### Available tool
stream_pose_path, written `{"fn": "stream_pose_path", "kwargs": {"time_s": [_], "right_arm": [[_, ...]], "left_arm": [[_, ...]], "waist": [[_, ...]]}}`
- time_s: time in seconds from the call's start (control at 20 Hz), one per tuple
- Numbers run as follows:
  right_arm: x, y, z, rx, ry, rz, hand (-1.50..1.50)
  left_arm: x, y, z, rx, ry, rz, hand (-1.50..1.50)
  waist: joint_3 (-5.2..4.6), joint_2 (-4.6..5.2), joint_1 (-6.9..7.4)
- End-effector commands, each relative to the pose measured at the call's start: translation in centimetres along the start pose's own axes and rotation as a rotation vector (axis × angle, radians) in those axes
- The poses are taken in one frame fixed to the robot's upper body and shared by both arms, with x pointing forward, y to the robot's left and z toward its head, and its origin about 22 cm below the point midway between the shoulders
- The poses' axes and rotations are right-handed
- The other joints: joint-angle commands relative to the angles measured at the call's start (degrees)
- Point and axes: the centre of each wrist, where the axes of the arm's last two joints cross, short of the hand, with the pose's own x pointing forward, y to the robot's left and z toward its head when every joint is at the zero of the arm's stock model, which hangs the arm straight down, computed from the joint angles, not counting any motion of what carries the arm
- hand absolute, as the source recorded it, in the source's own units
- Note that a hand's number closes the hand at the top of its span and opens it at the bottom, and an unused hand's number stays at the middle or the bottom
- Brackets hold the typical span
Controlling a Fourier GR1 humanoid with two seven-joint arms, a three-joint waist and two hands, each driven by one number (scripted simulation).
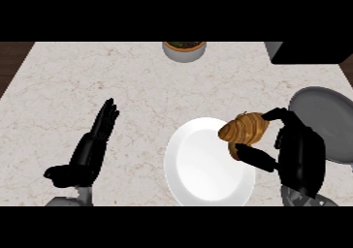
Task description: Pick the croissant from the plate and place it in the pan
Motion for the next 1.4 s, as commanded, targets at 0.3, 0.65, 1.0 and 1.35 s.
{"fn": "stream_pose_path", "kwargs": {"time_s": [0.3,0.65,1.0,1.35], "right_arm": [[-9.4,-0.8,-6.5,-0.194,0.119,-0.038,1.5],[-16.1,-1.0,-10.5,-0.37,0.11,0.125,1.5],[-19.5,-2.7,-15.9,-0.459,0.129,-0.005,1.5],[-22.8,-2.1,-17.4,-0.254,0.262,-0.014,1.5]], "left_arm": [[0.8,0.1,-0.1,-0.009,0.007,0.001,0.0],[0.9,-0.5,-0.1,-0.028,0.001,0.016,0.0],[0.6,-1.3,-0.2,-0.034,-0.003,-0.015,0.0],[2.1,-0.5,-1.5,-0.054,-0.011,0.005,0.0]], "waist": [[0.08,0.14,0.55],[0.11,0.3,1.09],[0.13,0.37,1.22],[0.2,0.87,2.62]]}}
